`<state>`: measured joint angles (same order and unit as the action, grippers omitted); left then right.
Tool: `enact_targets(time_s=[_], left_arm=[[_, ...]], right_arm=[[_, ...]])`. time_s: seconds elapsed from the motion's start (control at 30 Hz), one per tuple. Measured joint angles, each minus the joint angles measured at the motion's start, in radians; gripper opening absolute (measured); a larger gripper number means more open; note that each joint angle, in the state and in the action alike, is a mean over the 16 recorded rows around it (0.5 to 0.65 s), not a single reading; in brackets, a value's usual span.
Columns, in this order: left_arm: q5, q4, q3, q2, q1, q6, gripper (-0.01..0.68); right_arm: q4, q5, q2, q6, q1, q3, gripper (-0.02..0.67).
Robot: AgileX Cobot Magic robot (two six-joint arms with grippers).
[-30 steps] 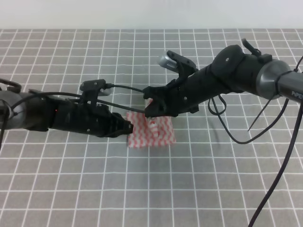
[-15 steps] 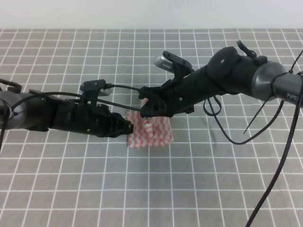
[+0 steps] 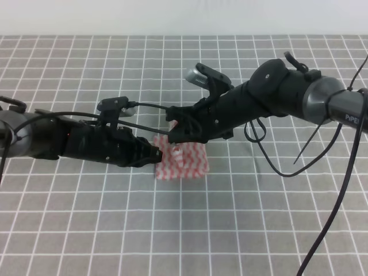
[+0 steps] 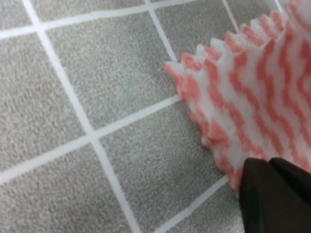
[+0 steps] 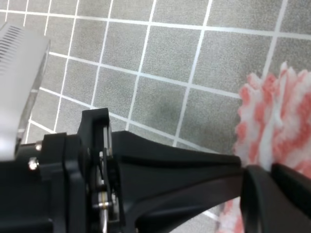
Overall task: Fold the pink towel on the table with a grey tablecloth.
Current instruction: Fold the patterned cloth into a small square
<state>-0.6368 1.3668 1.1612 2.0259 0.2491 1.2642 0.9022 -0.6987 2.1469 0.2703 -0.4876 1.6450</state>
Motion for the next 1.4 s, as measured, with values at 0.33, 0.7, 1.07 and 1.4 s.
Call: enact_targets(time_s=[0.33, 0.7, 1.07, 1.4], left_arm=[[-0.010, 0.012, 0.000, 0.002, 0.000, -0.001, -0.004], [-0.019, 0.018, 0.000, 0.004, 0.000, 0.000, -0.004], [-0.026, 0.019, 0.000, 0.005, 0.000, 0.002, -0.004], [-0.030, 0.021, 0.000, 0.002, 0.000, 0.005, -0.003]], right_arm=[[-0.004, 0.009, 0.001, 0.000, -0.014, 0.000, -0.015], [-0.045, 0.030, 0.002, -0.009, -0.019, 0.000, -0.015], [-0.082, 0.041, 0.005, -0.027, -0.019, 0.000, -0.015], [-0.069, 0.035, 0.007, -0.027, -0.019, 0.000, -0.015]])
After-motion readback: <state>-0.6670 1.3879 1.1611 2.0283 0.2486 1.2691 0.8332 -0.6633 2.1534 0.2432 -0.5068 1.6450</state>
